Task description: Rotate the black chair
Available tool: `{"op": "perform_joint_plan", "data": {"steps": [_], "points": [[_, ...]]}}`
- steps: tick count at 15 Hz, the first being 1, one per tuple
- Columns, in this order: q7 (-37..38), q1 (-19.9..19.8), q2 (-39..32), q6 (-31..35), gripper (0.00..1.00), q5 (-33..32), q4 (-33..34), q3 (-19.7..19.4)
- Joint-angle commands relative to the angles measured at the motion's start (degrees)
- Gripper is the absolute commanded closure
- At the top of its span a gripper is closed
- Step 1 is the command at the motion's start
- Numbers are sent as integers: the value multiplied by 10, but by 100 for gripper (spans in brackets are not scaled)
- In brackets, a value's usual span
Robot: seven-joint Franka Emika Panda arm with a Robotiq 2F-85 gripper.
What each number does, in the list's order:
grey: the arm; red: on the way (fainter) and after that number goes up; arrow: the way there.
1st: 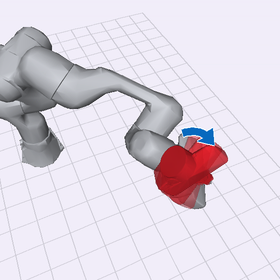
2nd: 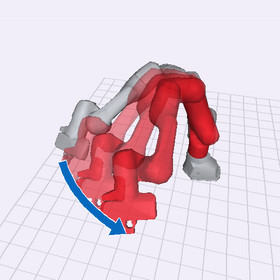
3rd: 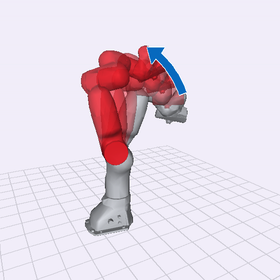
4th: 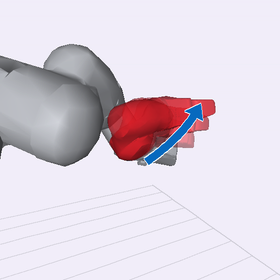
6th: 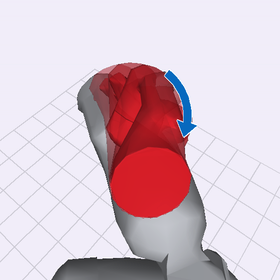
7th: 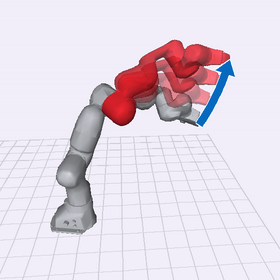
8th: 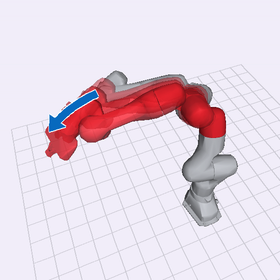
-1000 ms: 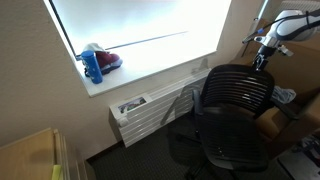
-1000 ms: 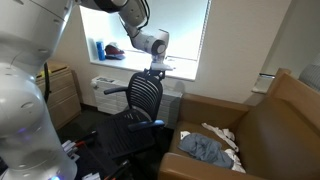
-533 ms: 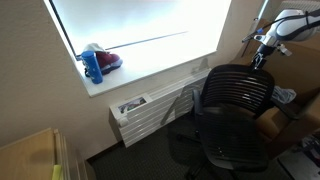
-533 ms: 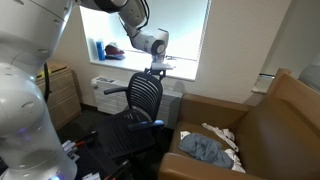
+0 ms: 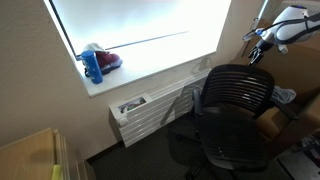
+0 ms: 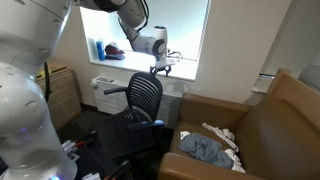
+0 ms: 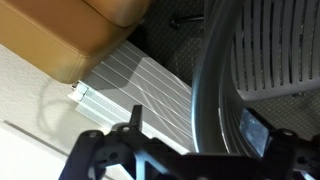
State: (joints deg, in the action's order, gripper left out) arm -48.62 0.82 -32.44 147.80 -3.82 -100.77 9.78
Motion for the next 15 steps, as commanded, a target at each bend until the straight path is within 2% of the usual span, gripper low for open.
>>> {"op": "perform_joint_plan", "data": {"steps": [1, 3, 4, 8, 9, 12, 15], "points": [[-8, -18, -10, -48, 0, 20, 13, 19], [3, -16, -15, -68, 0, 25, 18, 13], [4, -8, -4, -43, 0, 13, 3, 8], [4, -7, -5, -45, 0, 13, 4, 8], [-7, -15, -8, -45, 0, 27, 3, 20], [10, -13, -38, -46, 0, 32, 13, 17], [18, -8, -34, -43, 0, 18, 4, 12]]}}
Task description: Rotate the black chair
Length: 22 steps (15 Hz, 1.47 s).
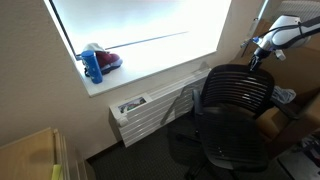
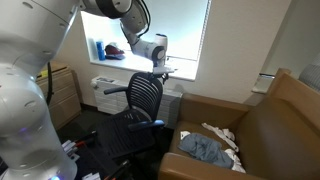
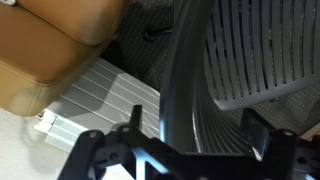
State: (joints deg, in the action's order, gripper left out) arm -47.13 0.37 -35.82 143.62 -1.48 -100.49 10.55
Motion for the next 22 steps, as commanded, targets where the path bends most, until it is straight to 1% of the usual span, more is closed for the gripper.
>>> {"op": "perform_joint_plan", "data": {"steps": [1, 3, 11, 12, 14, 16, 18, 19, 22], "points": [[5, -4, -5, -1, 0, -5, 2, 5], [5, -5, -4, 4, 26, -4, 1, 7], [6, -4, -2, 19, 81, -13, 5, 4], [5, -4, -1, 19, 90, -15, 5, 4], [-13, -6, 2, 8, 92, -15, 4, 10], [-73, -16, 1, 1, 92, -12, 9, 35], [-95, 0, 9, -11, 92, -7, 10, 56], [-105, 2, 20, -23, 92, 4, 3, 72], [-147, 4, 40, -22, 92, 26, -9, 120]]}}
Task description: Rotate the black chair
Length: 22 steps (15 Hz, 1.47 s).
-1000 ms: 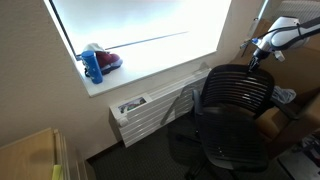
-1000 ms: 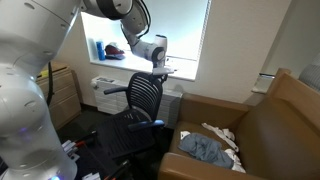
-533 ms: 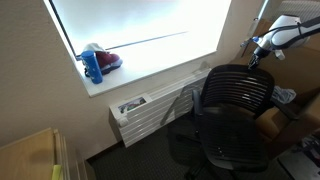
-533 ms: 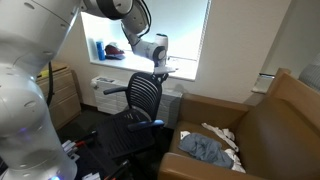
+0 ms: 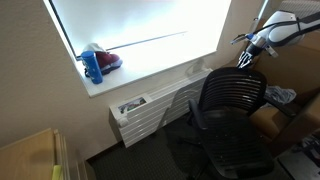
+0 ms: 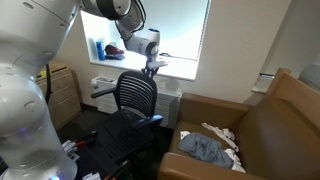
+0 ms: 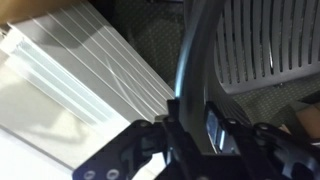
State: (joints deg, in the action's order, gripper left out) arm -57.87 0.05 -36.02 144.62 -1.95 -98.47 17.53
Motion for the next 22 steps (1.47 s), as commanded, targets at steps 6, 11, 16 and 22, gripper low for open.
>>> {"op": "perform_joint_plan", "data": {"steps": [6, 11, 16, 22], "points": [[-89, 50, 46, -73, 66, 89, -8, 94], [-117, 54, 50, -94, 41, 104, -9, 104], [-41, 85, 82, -26, 4, 47, -37, 38], [103, 121, 130, 79, 0, -114, -94, -77]]}}
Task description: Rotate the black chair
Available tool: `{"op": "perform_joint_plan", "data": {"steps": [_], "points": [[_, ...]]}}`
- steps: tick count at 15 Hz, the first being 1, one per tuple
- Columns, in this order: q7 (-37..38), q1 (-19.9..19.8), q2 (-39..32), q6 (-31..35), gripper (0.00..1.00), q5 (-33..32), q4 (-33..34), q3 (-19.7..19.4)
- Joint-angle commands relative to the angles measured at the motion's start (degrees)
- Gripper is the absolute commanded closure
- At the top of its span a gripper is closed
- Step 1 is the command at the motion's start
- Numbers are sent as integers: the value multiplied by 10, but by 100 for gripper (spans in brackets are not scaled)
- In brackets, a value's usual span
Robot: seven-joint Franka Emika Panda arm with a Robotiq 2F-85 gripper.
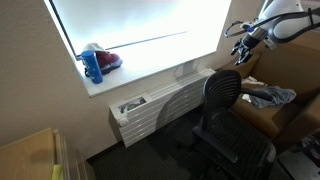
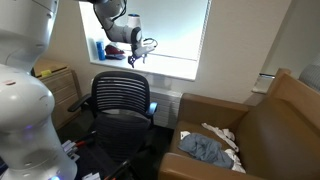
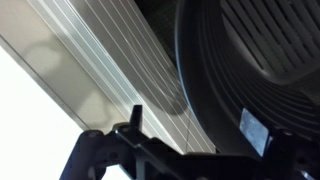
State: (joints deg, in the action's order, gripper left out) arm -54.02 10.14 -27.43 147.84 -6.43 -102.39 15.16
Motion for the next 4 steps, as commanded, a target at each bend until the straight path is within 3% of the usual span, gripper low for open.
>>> {"op": "perform_joint_plan", "data": {"steps": [1, 2, 4], "points": [[102, 24, 50, 65, 0, -100, -66, -73], [61, 3, 14, 29, 0, -67, -17, -31], [93, 4, 26, 47, 0, -97, -34, -51]]}}
